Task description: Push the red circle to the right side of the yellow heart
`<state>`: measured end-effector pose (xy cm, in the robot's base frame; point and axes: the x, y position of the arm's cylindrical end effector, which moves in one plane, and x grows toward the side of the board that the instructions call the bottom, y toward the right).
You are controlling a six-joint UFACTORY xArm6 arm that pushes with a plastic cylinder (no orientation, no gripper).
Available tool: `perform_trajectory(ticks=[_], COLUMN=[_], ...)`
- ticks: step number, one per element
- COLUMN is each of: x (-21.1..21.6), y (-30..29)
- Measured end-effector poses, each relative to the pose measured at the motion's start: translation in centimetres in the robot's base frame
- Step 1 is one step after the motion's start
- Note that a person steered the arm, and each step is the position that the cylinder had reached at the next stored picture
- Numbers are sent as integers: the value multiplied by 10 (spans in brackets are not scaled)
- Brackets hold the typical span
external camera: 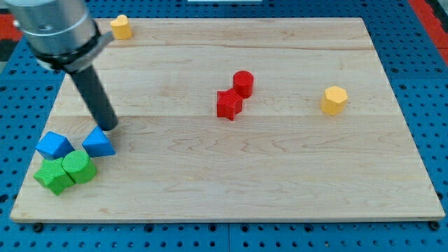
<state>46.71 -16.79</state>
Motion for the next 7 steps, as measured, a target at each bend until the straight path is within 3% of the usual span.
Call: perform_trajectory(ticks=[2,4,5,7], x=[-1,-68,-67,-21], y=[115,207,216,233])
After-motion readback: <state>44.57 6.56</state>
